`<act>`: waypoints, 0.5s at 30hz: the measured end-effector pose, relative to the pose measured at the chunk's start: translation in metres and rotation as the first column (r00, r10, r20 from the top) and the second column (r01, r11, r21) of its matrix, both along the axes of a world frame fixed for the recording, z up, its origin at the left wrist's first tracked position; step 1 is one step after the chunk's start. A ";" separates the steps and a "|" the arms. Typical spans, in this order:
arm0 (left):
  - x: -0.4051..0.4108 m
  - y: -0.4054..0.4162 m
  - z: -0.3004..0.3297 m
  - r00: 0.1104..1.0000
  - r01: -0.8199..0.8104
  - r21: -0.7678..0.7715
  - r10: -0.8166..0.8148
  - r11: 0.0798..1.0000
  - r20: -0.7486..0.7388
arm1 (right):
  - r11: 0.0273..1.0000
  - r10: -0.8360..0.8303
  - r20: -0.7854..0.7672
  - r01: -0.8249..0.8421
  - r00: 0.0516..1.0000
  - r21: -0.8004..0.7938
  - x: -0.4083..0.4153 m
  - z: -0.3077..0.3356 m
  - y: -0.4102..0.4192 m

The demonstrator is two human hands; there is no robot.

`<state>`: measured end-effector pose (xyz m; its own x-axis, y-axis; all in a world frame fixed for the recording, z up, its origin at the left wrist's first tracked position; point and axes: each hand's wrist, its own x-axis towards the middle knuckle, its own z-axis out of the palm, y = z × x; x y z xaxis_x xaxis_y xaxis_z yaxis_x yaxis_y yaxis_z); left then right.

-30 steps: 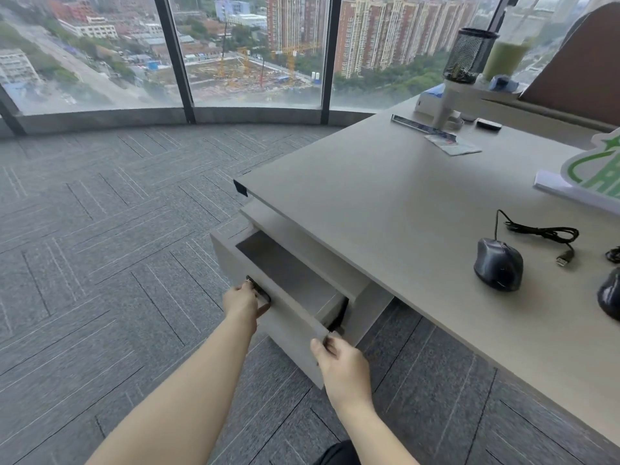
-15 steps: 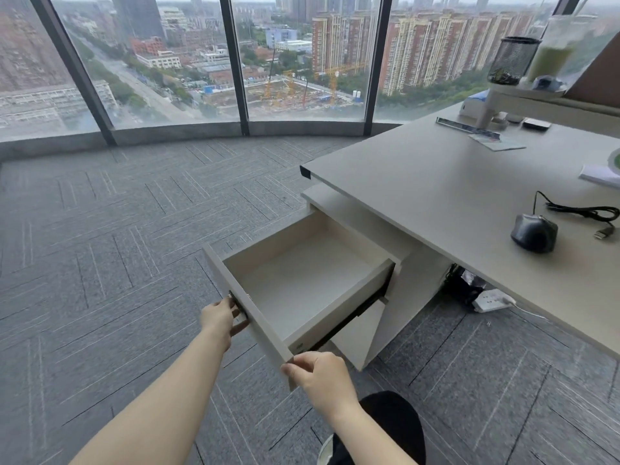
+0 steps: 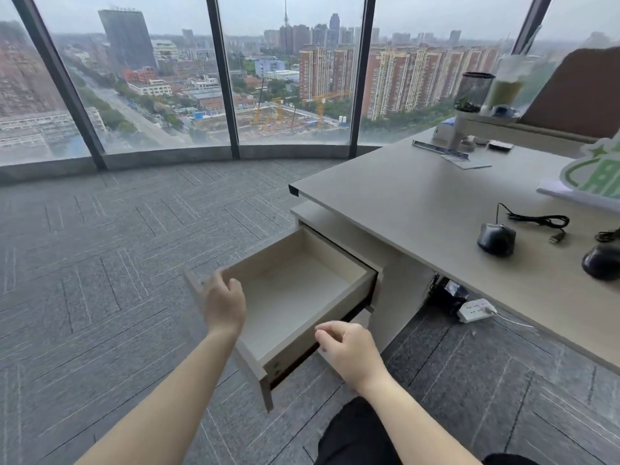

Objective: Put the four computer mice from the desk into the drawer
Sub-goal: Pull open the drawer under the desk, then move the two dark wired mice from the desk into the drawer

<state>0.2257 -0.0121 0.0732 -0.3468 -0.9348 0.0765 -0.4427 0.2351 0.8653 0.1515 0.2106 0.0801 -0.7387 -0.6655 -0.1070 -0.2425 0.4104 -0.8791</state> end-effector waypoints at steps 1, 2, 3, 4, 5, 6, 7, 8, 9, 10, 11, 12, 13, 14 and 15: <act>-0.018 0.013 0.013 0.996 0.081 -0.051 -0.083 0.995 -0.026 | 0.998 -0.059 -0.033 0.058 0.998 -0.037 -0.015 0.012 0.012; -0.037 0.029 0.026 0.984 0.167 -0.087 -0.172 0.982 -0.050 | 0.989 -0.121 -0.059 0.116 0.991 -0.088 -0.030 0.025 0.025; -0.059 0.047 0.037 0.963 0.254 -0.111 -0.262 0.961 -0.068 | 0.974 -0.197 -0.089 0.184 0.976 -0.129 -0.047 0.037 0.040; -0.083 0.066 0.048 0.935 0.335 -0.128 -0.346 0.934 -0.076 | 0.951 -0.282 -0.130 0.260 0.950 -0.165 -0.063 0.049 0.056; -0.105 0.088 0.057 0.903 0.410 -0.142 -0.423 0.901 -0.072 | 0.920 -0.373 -0.175 0.339 0.911 -0.195 -0.080 0.063 0.074; -0.128 0.109 0.064 0.867 0.481 -0.149 -0.494 0.864 -0.062 | 0.882 -0.460 -0.219 0.414 0.861 -0.224 -0.098 0.073 0.093; -0.150 0.132 0.071 0.828 0.546 -0.156 -0.559 0.823 -0.049 | 0.843 -0.535 -0.274 0.480 0.799 -0.244 -0.117 0.081 0.113; -0.172 0.154 0.076 0.787 0.606 -0.159 -0.617 0.780 -0.025 | 0.804 -0.595 -0.336 0.543 0.731 -0.243 -0.137 0.086 0.134; -0.191 0.175 0.081 0.745 0.659 -0.164 -0.667 0.734 0.011 | 0.768 -0.634 -0.395 0.601 0.665 -0.221 -0.157 0.089 0.154; -0.210 0.194 0.085 0.705 0.704 -0.166 -0.707 0.690 0.054 | 0.742 -0.645 -0.449 0.649 0.619 -0.172 -0.178 0.089 0.173; -0.228 0.212 0.088 0.671 0.739 -0.169 -0.736 0.653 0.093 | 0.723 -0.636 -0.479 0.685 0.605 -0.096 -0.199 0.088 0.190; -0.244 0.227 0.091 0.644 0.764 -0.164 -0.755 0.624 0.126 | 0.704 -0.622 -0.487 0.710 0.613 -0.004 -0.217 0.087 0.205; -0.260 0.241 0.092 0.623 0.782 -0.154 -0.768 0.604 0.152 | 0.681 -0.608 -0.483 0.727 0.630 0.091 -0.234 0.086 0.216; -0.276 0.253 0.092 0.608 0.794 -0.132 -0.775 0.594 0.173 | 0.653 -0.596 -0.479 0.736 0.645 0.179 -0.251 0.084 0.226; -0.290 0.264 0.091 0.603 0.797 -0.108 -0.774 0.594 0.194 | 0.625 -0.586 -0.476 0.739 0.656 0.251 -0.266 0.082 0.233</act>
<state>-0.0642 0.2518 0.1647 -0.9567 -0.2702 0.1081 -0.1070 0.6721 0.7327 -0.1141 0.4433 0.1617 -0.9929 0.0721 0.0942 0.0123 0.8524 -0.5227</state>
